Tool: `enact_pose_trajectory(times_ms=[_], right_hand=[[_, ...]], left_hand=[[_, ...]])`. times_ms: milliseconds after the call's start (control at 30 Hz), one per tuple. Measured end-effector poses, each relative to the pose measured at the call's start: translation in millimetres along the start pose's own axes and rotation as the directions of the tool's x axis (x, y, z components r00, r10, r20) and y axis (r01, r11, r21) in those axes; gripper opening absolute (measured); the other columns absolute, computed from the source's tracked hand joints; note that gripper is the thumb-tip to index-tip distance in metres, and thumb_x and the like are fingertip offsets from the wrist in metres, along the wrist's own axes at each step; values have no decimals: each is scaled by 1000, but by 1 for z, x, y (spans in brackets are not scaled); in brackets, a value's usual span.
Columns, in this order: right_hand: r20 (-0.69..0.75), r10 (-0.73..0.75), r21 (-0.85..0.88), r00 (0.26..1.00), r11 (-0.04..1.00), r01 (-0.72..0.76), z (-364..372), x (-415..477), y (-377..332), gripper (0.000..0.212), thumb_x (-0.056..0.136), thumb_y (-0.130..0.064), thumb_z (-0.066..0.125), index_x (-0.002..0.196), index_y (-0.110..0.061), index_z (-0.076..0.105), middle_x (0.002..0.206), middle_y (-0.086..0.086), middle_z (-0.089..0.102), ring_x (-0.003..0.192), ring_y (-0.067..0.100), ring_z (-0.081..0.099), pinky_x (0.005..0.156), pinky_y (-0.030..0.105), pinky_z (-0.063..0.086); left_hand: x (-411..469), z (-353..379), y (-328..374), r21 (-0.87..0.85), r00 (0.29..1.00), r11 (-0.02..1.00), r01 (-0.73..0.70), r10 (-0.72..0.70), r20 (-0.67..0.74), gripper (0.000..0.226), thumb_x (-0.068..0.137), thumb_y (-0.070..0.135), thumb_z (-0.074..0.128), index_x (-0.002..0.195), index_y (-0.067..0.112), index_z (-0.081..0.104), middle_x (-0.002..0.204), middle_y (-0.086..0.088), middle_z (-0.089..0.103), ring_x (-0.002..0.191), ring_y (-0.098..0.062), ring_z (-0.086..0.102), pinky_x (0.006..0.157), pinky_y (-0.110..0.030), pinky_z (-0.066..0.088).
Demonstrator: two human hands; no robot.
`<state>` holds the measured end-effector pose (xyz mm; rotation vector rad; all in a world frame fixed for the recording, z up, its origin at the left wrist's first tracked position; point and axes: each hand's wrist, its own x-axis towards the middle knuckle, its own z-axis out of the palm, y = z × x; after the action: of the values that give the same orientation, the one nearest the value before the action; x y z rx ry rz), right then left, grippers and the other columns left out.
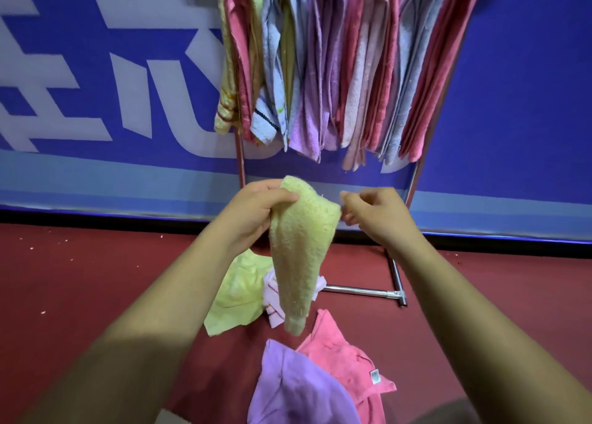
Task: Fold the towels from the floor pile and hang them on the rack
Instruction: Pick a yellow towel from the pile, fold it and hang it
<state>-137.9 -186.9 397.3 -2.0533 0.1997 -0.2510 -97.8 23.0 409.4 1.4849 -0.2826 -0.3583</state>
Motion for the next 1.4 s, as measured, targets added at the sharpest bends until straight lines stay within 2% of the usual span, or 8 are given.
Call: enact_pose_trajectory(times_ms=[100,300,467,600,733,933,1133,1400], right_hand=[[-38,-135,-66,990,989,132,-27,26,-33,31,96,-32,62,83,-5,73,85,13,75,73,18,66,74,34,53],[376,-252,483,892,875,44,-69,62,-96,34,93,-28,66,113,0,72,114,36,60,99,31,50,85,44,36],[410,-249,414,877,908,64,-104,82,-117,55,87,-34,75,105,16,63,102,21,52,94,32,45,81,42,37],[404,-235,305,884,946,112,-136,99,-123,26,89,-20,74,76,-1,61,73,14,53,66,25,46,63,32,35],[314,-229,369,921,923,103,-164,114,-127,25,79,-17,76,84,3,62,78,17,52,71,29,46,67,36,38],[162,-237,333,958,927,173,-205,138,-134,28,94,-4,63,67,-10,60,63,1,56,60,14,52,57,22,42],[-110,-273,167,956,943,288,-238,189,-169,26,84,-16,76,88,9,70,80,9,59,80,21,53,73,34,41],[-227,-309,-221,924,940,261,-250,263,-183,25,87,-28,76,92,-4,74,81,4,64,78,19,61,69,32,51]], left_hand=[[18,18,42,41,996,998,38,-41,85,7,83,15,67,83,11,73,78,-7,65,71,-17,60,68,-30,45],[57,40,123,151,970,987,63,-95,222,51,77,23,67,122,-2,66,123,-29,60,97,-32,56,76,-30,48],[87,52,167,261,965,965,7,-75,253,39,65,24,74,97,2,76,90,-20,62,72,-25,59,68,-33,48],[108,59,181,284,956,958,-31,-54,287,21,88,14,65,97,-3,74,86,-19,66,70,-24,63,66,-33,52],[132,68,190,397,906,911,-108,-75,417,21,85,27,71,70,13,65,68,-9,49,65,-20,43,66,-30,32],[175,100,220,363,890,873,-326,154,429,33,90,19,66,103,-11,60,92,-14,52,88,-24,47,82,-36,36],[223,119,266,537,843,649,-538,406,353,17,96,24,63,81,16,63,79,0,58,78,-14,50,75,-31,38],[287,133,301,893,830,184,-411,480,283,27,94,36,65,88,10,66,74,1,54,68,-17,48,68,-31,40]])
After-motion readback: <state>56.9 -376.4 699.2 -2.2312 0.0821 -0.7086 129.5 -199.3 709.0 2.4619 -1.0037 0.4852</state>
